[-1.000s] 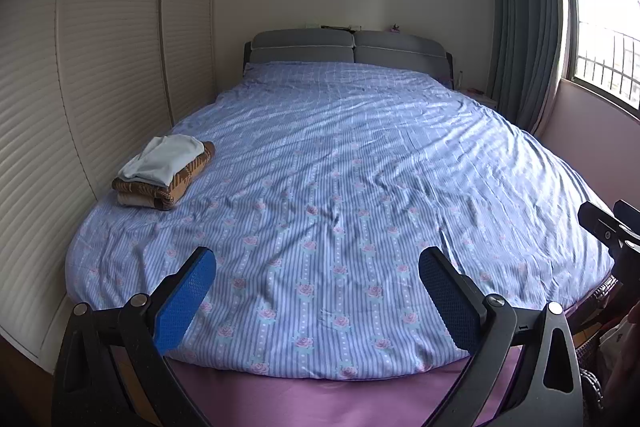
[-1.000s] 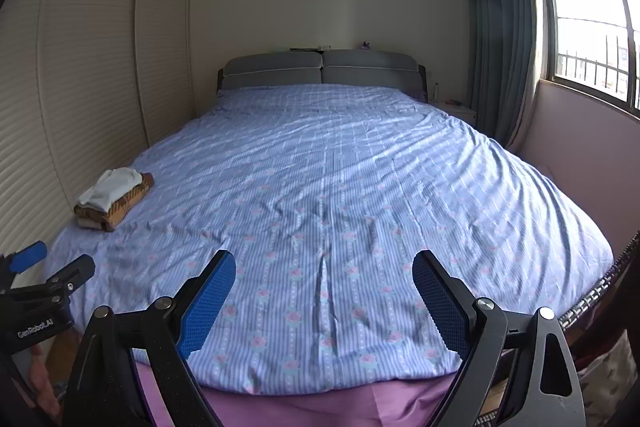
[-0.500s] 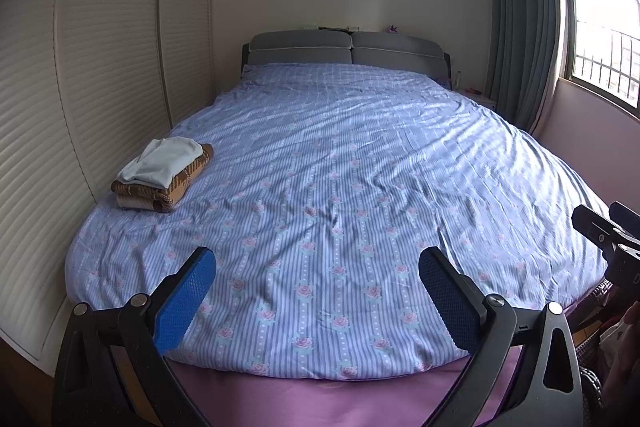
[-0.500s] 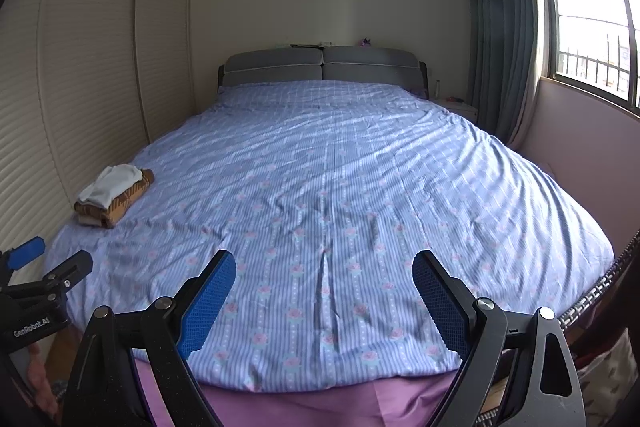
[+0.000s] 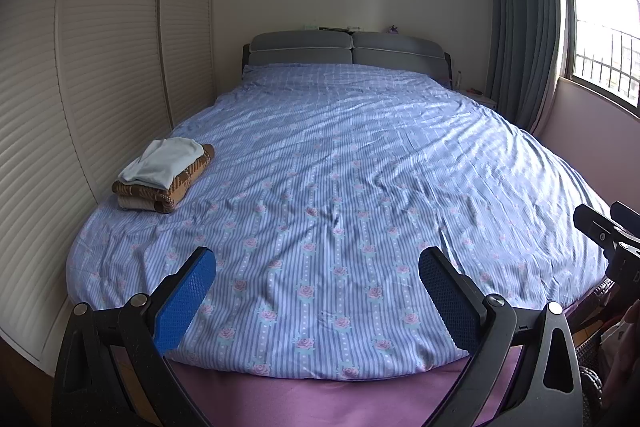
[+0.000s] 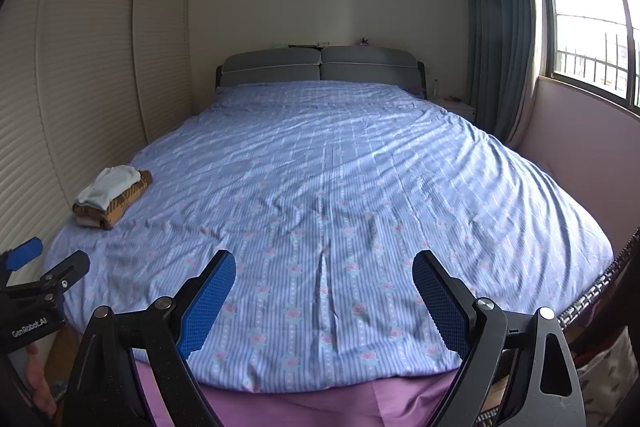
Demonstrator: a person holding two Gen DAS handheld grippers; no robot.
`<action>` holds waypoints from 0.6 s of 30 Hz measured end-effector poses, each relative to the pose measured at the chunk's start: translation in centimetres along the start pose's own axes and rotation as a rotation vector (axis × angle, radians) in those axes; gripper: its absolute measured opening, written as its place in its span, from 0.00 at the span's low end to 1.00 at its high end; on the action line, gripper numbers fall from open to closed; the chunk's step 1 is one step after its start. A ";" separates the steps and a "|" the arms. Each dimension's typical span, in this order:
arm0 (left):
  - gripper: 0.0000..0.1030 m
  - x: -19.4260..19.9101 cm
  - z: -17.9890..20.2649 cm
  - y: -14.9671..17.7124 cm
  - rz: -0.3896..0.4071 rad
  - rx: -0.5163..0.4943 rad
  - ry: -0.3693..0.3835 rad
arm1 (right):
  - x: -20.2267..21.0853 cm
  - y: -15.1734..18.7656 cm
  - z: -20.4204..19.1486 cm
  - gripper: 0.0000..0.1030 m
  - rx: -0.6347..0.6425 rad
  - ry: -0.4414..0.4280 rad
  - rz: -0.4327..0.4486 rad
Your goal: Fold small clothes
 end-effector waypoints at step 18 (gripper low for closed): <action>1.00 0.0 -0.1 0.0 -0.001 -0.001 0.001 | 0.0 0.1 -0.1 0.88 -0.005 0.005 0.000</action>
Point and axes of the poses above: each gripper's, at about its wrist camera, not at the fingertips, and x roughly against the way its jaws point, z to its right, y to its underside, the point moved 5 cm from there along -x, roughly the way its jaws point, and after that the axes turned 4 degrees about -x, right-handed, at the moved point
